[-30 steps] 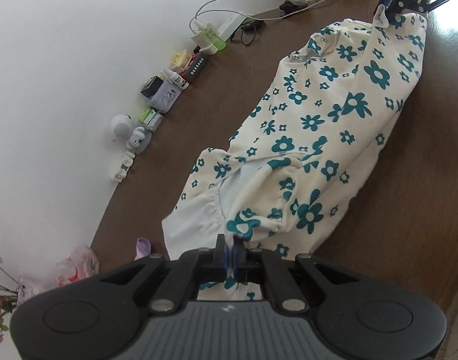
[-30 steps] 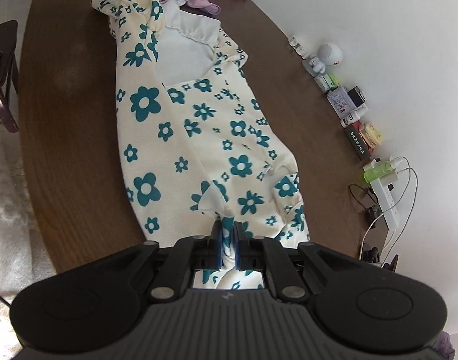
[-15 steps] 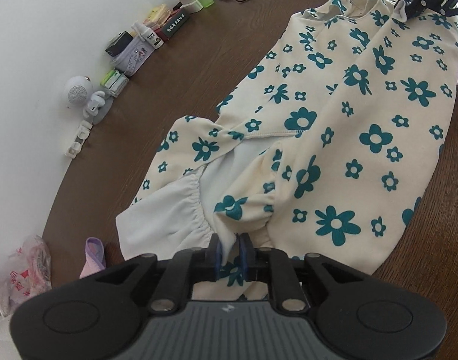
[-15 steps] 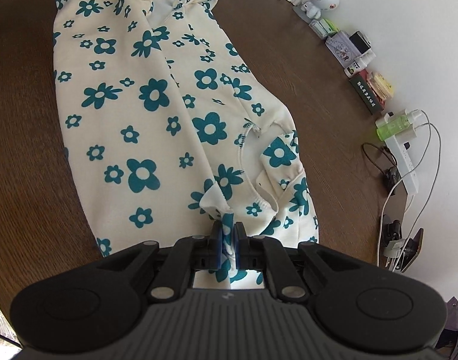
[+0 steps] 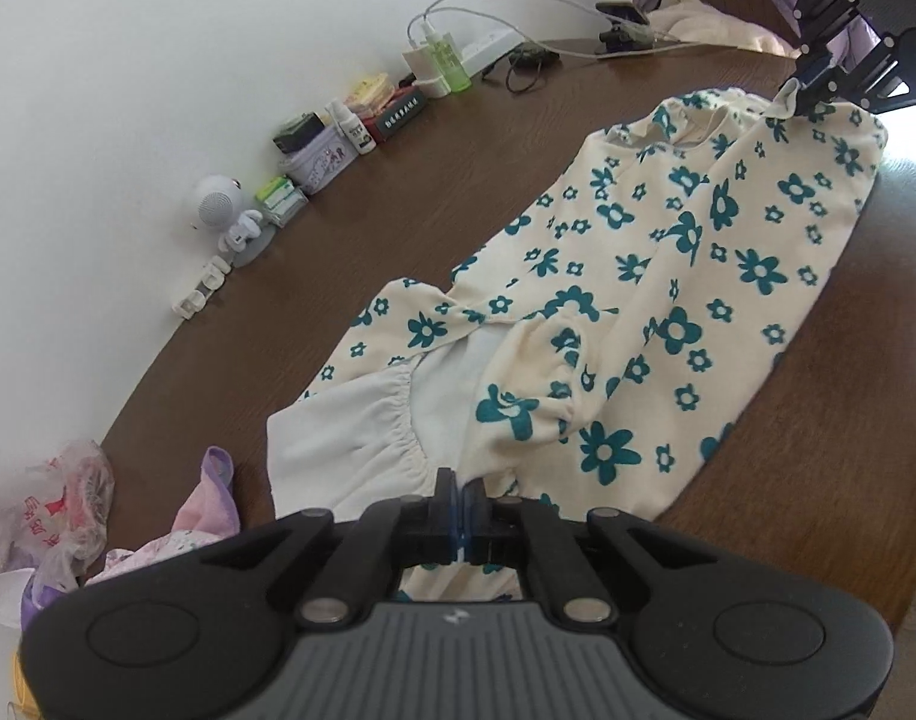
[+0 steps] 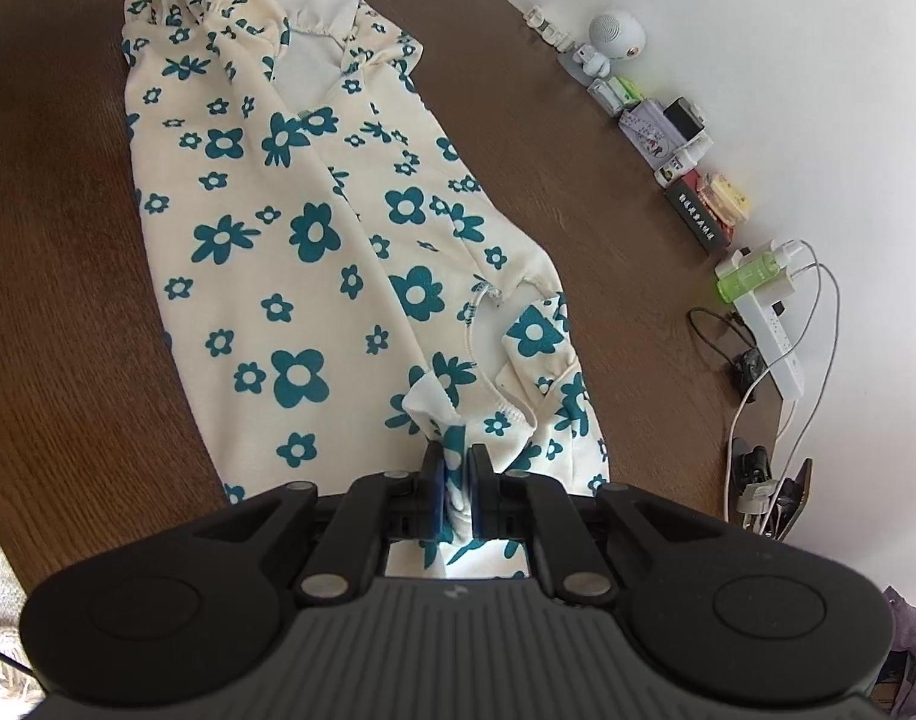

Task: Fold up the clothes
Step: 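Hold the hem with the right gripper and fold it toward the left gripper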

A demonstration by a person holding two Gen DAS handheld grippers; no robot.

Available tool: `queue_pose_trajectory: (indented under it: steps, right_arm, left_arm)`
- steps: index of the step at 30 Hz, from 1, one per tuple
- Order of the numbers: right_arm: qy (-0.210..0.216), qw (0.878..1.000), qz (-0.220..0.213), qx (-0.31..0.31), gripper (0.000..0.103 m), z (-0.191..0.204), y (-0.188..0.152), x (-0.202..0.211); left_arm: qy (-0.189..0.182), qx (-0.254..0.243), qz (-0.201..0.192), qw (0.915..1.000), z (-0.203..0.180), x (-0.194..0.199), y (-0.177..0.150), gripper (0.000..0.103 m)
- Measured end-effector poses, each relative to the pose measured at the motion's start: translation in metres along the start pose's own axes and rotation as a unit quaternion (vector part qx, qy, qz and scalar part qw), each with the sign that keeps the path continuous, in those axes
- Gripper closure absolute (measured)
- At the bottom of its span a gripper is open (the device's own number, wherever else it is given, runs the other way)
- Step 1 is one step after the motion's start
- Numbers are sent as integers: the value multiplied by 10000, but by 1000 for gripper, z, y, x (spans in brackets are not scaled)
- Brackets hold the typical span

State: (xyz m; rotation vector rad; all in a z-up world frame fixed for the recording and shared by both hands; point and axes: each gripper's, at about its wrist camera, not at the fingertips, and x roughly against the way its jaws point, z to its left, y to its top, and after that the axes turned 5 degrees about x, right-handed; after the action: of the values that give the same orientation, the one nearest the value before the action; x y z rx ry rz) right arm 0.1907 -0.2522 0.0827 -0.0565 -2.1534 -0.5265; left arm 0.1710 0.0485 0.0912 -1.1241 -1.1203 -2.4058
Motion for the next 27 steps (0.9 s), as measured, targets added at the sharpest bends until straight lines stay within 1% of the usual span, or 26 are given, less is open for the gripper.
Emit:
queue_pose_trajectory:
  steps: [4,6,7,9,12,15,17,18,21,24,25,26,27]
  right_arm:
    - [-88,9997,-211,-77,96,4,-5,34]
    - [-4,9997,-227,-91,96,3,-5,39]
    - [52,9997,-232,-99,96,3,-5,41]
    - [83,9999,-143,-51,96,1,-3,30]
    - [263,9995,141,124,96,2,1,-3]
    - [341,9981,390,320,96,6,4,-33]
    - [379,9976,467,335,96,7,4,-42]
    - [396,9975,484,313,96,7,4,-44]
    - [412,9977,482,239,94,8,2,-46]
    - [389,9980,465,160,91,8,1,-48]
    - [371,9982,452,130,89,8,1,-49]
    - [355,9984,435,74,86,7,0,-49]
    - [353,9985,408,-12,86,6,-1,-47]
  left_arm:
    - [158,87,-256,9995,-7,49,-11,103]
    - [150,-52,-251,9996,-7,57,-8,102]
    - [151,-152,-207,9996,-7,53,-5,102]
    - [106,-373,6,9992,-6,30,2,102]
    - [-254,-583,508,9967,2,-24,9,102]
    - [-338,-555,826,9945,8,-66,11,102]
    - [-492,-469,899,9936,14,-79,10,102]
    - [-564,-424,930,9932,17,-83,9,101]
    - [-591,-369,925,9933,19,-86,7,101]
    - [-613,-305,915,9934,22,-89,6,97]
    - [-572,-199,869,9944,24,-83,4,95]
    - [-531,-93,822,9952,27,-77,3,89]
    - [-490,14,776,9958,30,-72,2,87]
